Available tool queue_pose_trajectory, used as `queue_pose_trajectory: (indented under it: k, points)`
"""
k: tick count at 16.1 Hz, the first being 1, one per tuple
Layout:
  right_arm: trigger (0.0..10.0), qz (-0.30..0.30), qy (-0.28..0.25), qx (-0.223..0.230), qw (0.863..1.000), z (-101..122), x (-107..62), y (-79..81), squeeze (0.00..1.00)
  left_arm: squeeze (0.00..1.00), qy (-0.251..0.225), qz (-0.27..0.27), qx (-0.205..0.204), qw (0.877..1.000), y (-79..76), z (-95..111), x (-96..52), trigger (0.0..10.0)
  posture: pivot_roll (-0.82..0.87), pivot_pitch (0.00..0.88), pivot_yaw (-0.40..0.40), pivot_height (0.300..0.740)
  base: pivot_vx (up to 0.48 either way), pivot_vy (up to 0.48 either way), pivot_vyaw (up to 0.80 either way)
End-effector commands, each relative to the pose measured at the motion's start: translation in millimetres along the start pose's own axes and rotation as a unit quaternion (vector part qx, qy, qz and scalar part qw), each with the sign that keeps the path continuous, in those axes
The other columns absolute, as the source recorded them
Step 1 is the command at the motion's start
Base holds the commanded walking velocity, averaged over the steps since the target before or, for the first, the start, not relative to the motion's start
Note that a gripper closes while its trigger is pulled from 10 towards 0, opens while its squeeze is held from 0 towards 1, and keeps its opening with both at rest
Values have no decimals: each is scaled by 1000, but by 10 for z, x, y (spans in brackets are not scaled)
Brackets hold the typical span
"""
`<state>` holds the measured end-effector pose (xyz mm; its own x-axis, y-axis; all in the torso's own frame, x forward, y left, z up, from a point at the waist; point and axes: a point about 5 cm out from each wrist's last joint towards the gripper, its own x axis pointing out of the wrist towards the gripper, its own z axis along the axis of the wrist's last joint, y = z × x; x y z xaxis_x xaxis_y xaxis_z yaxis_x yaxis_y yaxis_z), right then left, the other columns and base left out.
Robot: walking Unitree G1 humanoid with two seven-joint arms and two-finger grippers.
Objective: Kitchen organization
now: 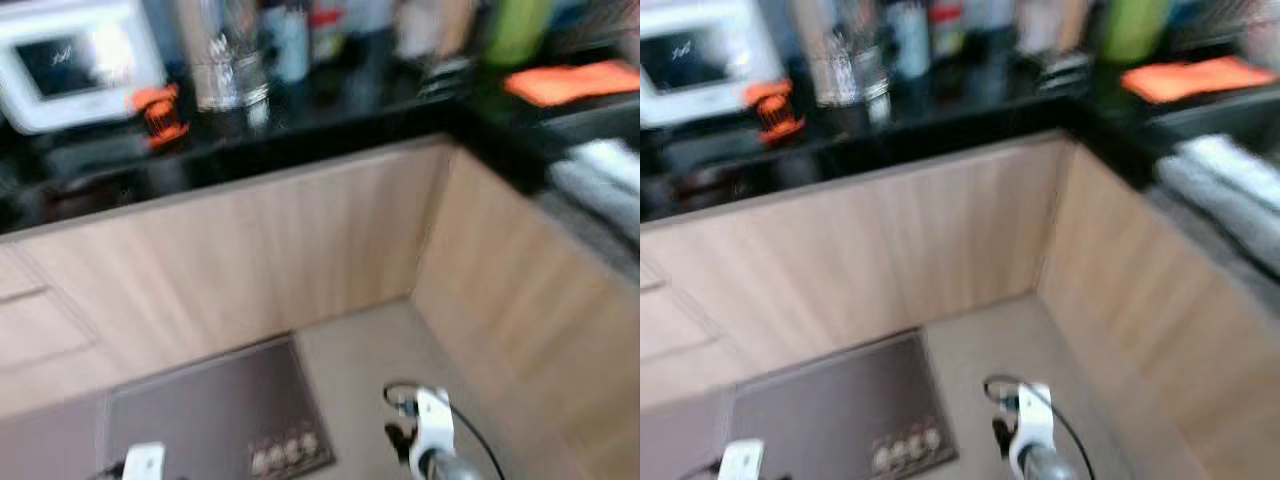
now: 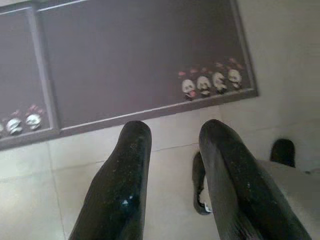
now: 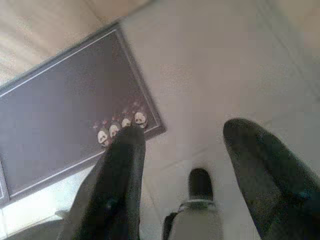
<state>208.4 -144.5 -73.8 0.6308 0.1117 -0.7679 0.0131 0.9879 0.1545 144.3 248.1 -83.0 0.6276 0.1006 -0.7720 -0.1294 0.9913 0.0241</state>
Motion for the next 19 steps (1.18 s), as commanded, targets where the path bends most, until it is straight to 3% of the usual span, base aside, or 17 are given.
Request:
queue_pose_trajectory:
  k: [1,4,19]
  points:
    - [10000,6,12,-2,1000,-44,4,61,0,0,13,-1,11,1000,19,-45,-14,10000,-5,0,56,740,0,0,-725]
    - [10000,5,20,-4,1000,-151,-30,-8,0,0,16,-3,14,1000,17,-70,-23,10000,-4,0,53,740,0,0,-725]
    - [10000,5,21,-7,1000,-183,-40,-23,0,0,15,-9,17,1000,18,-80,-30,10000,-12,28,48,740,0,0,-722]
